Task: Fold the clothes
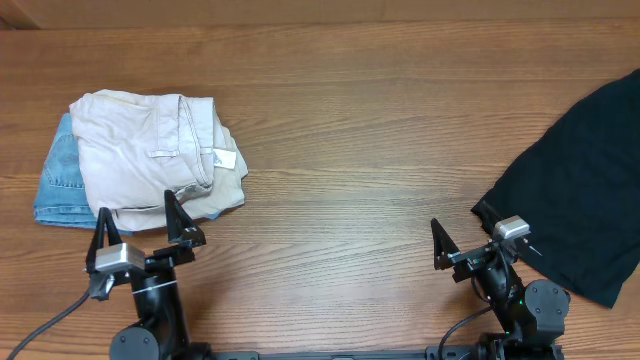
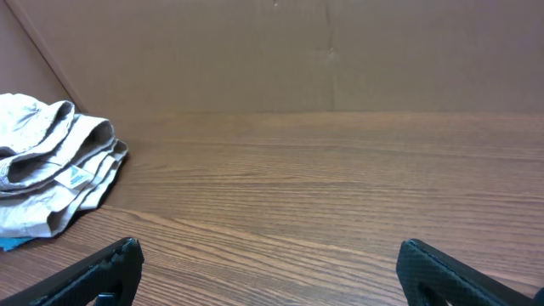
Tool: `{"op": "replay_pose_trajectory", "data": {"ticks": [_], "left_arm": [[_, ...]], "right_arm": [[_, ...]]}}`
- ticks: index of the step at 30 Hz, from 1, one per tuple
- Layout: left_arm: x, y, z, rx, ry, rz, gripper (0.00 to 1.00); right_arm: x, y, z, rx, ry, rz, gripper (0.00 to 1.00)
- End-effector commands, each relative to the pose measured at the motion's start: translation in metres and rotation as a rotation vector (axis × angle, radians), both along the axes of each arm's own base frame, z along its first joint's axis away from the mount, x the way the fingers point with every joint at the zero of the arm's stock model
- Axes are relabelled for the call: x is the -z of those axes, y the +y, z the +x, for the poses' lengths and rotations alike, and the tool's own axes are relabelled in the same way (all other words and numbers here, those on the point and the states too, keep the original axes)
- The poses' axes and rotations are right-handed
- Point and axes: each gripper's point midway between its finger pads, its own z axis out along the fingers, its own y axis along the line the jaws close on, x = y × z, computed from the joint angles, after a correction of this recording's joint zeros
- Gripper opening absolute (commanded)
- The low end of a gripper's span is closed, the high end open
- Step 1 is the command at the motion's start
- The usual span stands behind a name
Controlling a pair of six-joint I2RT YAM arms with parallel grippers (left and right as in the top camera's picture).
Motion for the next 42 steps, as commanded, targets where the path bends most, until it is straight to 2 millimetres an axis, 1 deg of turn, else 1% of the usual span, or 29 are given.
{"op": "replay_pose_trajectory", "data": {"ticks": [1,5,7,10,12,14,16,42], "left_arm": [[0.034,-0.004,0.009,0.023,0.043,0.011,1.0],[0.063,-0.012,0.018,0.063,0.105,0.024,1.0],[0.079,-0.019,0.022,0.106,0.147,0.034,1.0],[0.102,-0.026,0.024,0.144,0.246,0.043,1.0],[0.125,-0.027,0.024,0.152,0.339,0.043,1.0],[0.126,-0.035,0.024,0.198,0.348,0.08,1.0],[0.126,-0.039,0.024,0.22,0.347,0.083,1.0],[0.126,-0.039,0.024,0.22,0.347,0.083,1.0]], "right_arm": [[-0.003,0.002,-0.001,-0.009,-0.015,0.003,1.0],[-0.003,0.002,-0.001,-0.009,-0.014,0.003,1.0],[-0.003,0.002,-0.001,-0.009,-0.015,0.003,1.0],[-0.003,0.002,-0.001,-0.009,-0.015,0.003,1.0],[-0.003,0.002,-0.001,-0.01,-0.015,0.003,1.0],[-0.003,0.002,-0.001,-0.009,-0.015,0.003,1.0],[-0.003,0.002,-0.001,-0.009,-0.015,0.003,1.0],[-0.003,0.002,-0.001,-0.009,-0.015,0.003,1.0]]}}
